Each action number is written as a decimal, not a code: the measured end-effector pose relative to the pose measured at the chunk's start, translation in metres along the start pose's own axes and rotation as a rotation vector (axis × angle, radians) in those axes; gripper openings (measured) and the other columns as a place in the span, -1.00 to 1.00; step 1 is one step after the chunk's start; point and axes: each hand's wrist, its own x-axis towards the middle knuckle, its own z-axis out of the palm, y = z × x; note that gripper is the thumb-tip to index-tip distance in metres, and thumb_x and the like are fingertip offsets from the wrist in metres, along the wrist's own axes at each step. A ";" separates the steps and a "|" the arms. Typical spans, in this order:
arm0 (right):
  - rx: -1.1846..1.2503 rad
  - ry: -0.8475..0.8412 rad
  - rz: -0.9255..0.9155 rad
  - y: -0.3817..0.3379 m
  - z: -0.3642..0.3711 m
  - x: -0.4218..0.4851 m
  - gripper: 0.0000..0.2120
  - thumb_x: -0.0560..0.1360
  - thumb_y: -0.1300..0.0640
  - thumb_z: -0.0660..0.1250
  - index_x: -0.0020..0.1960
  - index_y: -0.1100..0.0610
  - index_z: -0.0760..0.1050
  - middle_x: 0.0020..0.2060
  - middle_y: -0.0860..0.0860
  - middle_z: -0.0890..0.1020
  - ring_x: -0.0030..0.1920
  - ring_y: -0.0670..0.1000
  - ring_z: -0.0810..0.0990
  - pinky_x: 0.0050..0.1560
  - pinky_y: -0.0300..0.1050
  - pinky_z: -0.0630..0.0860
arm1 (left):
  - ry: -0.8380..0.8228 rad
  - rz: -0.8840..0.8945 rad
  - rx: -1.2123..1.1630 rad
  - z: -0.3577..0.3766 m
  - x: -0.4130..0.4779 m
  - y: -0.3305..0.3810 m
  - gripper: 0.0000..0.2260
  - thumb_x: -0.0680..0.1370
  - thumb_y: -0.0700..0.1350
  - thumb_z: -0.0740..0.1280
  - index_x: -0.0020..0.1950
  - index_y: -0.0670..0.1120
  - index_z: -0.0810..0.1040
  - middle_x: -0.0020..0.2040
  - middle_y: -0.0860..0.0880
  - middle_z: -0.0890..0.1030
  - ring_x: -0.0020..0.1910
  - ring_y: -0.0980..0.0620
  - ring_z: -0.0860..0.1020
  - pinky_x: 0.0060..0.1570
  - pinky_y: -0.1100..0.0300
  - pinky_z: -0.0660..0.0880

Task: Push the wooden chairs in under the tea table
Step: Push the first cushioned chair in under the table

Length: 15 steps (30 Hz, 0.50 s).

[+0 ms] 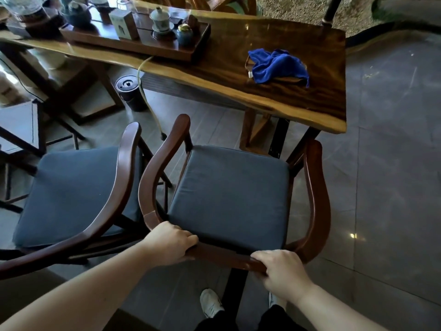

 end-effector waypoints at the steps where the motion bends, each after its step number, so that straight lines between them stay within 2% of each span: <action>1: -0.002 0.007 0.007 -0.007 0.003 0.006 -0.74 0.25 -0.15 0.36 -0.10 -0.09 0.59 -0.30 -0.16 0.68 -0.30 -0.04 0.65 -0.41 -0.16 0.52 | -0.007 -0.002 0.006 -0.001 -0.001 -0.011 -0.60 0.53 0.28 0.12 0.17 0.04 0.46 0.04 0.05 0.61 0.03 -0.05 0.55 -0.08 0.04 0.47; 3: -0.010 0.006 0.018 -0.021 0.010 0.019 -0.74 0.26 -0.16 0.39 -0.11 -0.08 0.58 -0.31 -0.14 0.67 -0.31 -0.01 0.65 -0.40 -0.13 0.51 | -0.022 -0.012 0.023 0.000 -0.003 -0.034 -0.60 0.51 0.27 0.10 0.17 0.07 0.47 0.06 0.06 0.61 0.06 -0.04 0.55 -0.03 0.03 0.48; 6: -0.032 0.008 -0.009 -0.031 0.016 0.037 -0.73 0.35 -0.18 0.34 -0.04 -0.06 0.57 -0.22 -0.11 0.69 -0.23 0.03 0.66 -0.33 -0.08 0.53 | 0.021 -0.005 0.015 -0.002 -0.002 -0.059 -0.65 0.49 0.28 0.16 0.05 0.06 0.49 -0.04 0.06 0.62 -0.02 -0.04 0.57 -0.08 0.03 0.50; 10: 0.086 -0.024 -0.035 -0.029 0.015 0.047 -0.67 0.43 -0.13 0.28 0.15 -0.05 0.53 0.02 -0.10 0.67 0.02 0.04 0.62 -0.07 -0.02 0.56 | 0.153 -0.021 0.017 -0.004 -0.002 -0.073 -0.68 0.39 0.31 0.26 -0.14 0.07 0.51 -0.25 0.08 0.60 -0.23 -0.03 0.59 -0.30 0.09 0.52; 12: 0.176 -0.069 -0.034 -0.019 0.012 0.043 -0.62 0.41 -0.05 0.32 0.21 -0.02 0.52 0.11 -0.11 0.64 0.11 0.01 0.58 0.10 -0.04 0.51 | 0.228 -0.051 -0.018 -0.007 -0.003 -0.067 -0.74 0.29 0.21 0.40 -0.20 0.07 0.52 -0.30 0.10 0.58 -0.29 -0.02 0.58 -0.34 0.13 0.52; 15: 0.141 -0.133 0.025 0.012 0.009 0.032 -0.59 0.38 0.03 0.36 0.23 0.00 0.53 0.13 -0.08 0.64 0.13 0.02 0.57 0.18 -0.07 0.44 | 0.305 -0.010 -0.035 -0.003 0.003 -0.043 -0.75 0.28 0.11 0.40 -0.11 0.06 0.57 -0.24 0.10 0.62 -0.24 -0.01 0.59 -0.24 0.13 0.54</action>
